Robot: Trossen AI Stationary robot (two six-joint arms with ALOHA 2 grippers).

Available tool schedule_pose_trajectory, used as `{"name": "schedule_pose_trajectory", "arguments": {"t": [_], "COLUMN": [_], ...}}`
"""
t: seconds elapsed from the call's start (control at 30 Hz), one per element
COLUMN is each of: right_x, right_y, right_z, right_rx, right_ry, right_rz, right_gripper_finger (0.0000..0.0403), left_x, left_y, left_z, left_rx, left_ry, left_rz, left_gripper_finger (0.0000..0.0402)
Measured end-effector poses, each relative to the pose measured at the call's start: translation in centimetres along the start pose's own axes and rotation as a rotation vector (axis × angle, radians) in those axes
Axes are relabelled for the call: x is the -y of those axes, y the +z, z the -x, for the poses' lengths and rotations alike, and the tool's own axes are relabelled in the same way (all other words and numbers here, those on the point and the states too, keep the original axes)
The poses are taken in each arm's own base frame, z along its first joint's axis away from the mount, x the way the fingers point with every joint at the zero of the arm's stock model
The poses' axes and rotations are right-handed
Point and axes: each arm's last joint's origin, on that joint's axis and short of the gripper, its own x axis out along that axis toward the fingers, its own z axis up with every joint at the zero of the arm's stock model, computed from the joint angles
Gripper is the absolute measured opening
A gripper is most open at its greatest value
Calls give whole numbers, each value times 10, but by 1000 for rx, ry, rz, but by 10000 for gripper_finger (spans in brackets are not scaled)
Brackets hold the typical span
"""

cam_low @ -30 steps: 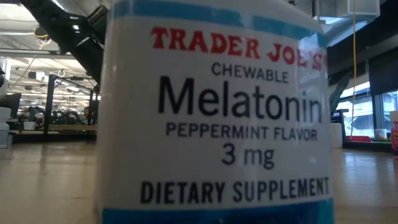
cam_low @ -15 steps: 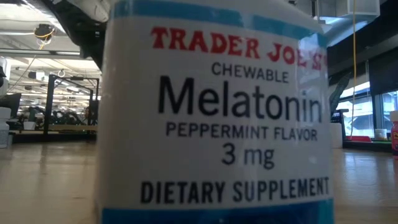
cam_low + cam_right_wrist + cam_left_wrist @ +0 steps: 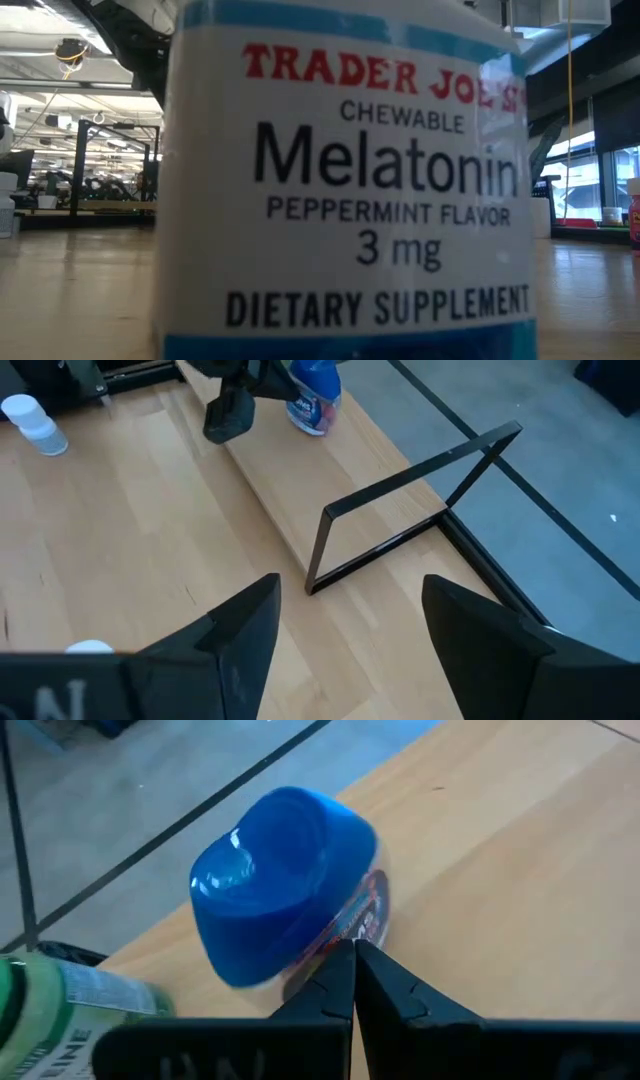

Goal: Pick and place medicine bottles onto shelf by color
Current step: Put the blue pill bottle on the shelf

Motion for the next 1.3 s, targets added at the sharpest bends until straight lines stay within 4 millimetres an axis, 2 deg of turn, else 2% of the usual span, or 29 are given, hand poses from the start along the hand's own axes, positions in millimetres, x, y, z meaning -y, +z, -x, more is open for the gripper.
{"name": "schedule_pose_trajectory", "arguments": {"t": [0.2,0.5,1.0,1.3], "right_x": [0,0,0,0], "right_y": [0,0,0,0], "right_z": [0,0,0,0], "right_rx": [0,0,1,2], "right_ry": [0,0,0,0], "right_rz": [-1,7,27,26], "right_gripper_finger": [245,245,245,245], "left_x": [-7,2,-14,-14], "left_y": [1,0,2,6], "left_z": [-4,1,-10,-11], "left_rx": [-10,-15,-12,17], "left_ry": [-6,-113,-63,-81], "left_rz": [21,3,54,73], "left_gripper_finger": [0,0,0,0]}}
